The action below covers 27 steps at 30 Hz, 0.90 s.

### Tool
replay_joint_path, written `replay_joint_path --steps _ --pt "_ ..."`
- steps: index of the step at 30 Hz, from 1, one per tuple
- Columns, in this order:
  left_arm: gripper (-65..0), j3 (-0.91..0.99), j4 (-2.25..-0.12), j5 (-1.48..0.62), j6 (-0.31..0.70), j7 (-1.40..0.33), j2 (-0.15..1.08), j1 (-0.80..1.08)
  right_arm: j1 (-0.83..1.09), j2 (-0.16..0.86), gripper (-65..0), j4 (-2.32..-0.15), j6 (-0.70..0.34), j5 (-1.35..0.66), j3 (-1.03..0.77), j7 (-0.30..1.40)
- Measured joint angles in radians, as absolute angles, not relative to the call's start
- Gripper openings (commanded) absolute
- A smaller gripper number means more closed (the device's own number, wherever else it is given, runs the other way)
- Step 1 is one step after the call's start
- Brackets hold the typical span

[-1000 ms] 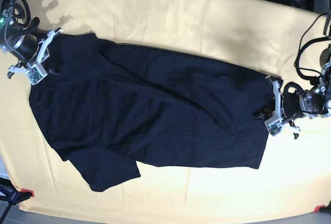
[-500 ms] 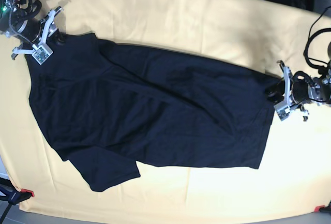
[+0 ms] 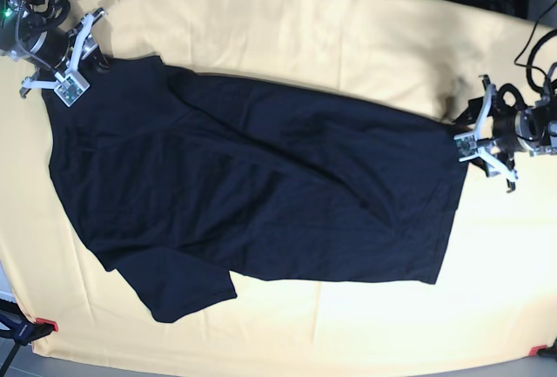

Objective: Fold the T-shirt properly
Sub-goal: 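Regrasp the folded shirt edge with both grippers at the collar and hem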

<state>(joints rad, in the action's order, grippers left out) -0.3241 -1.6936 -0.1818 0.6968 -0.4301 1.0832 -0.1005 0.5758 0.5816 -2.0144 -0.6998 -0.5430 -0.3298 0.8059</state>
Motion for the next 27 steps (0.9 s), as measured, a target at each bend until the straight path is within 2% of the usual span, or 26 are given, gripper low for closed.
replay_joint_path --steps 7,17,20,27 --pt "-31.7 -0.479 -1.694 0.163 0.699 -0.126 1.138 -0.094 0.576 0.582 -37.4 -2.014 -0.700 -0.543 -0.330 0.807" --pt "-31.8 -0.480 -1.694 0.208 0.699 -0.119 1.138 -0.100 0.576 0.582 -37.4 -2.014 -0.700 -0.543 -0.330 0.817" --pt "-31.8 -0.485 -1.694 0.253 0.624 -0.122 1.136 -0.103 0.575 0.582 -37.4 -2.014 -0.700 -0.543 -0.330 0.817" --pt "-31.8 -0.484 -1.692 0.254 0.615 -0.127 1.135 -0.153 0.575 0.582 -37.4 -2.014 -0.700 -0.543 -0.330 0.818"
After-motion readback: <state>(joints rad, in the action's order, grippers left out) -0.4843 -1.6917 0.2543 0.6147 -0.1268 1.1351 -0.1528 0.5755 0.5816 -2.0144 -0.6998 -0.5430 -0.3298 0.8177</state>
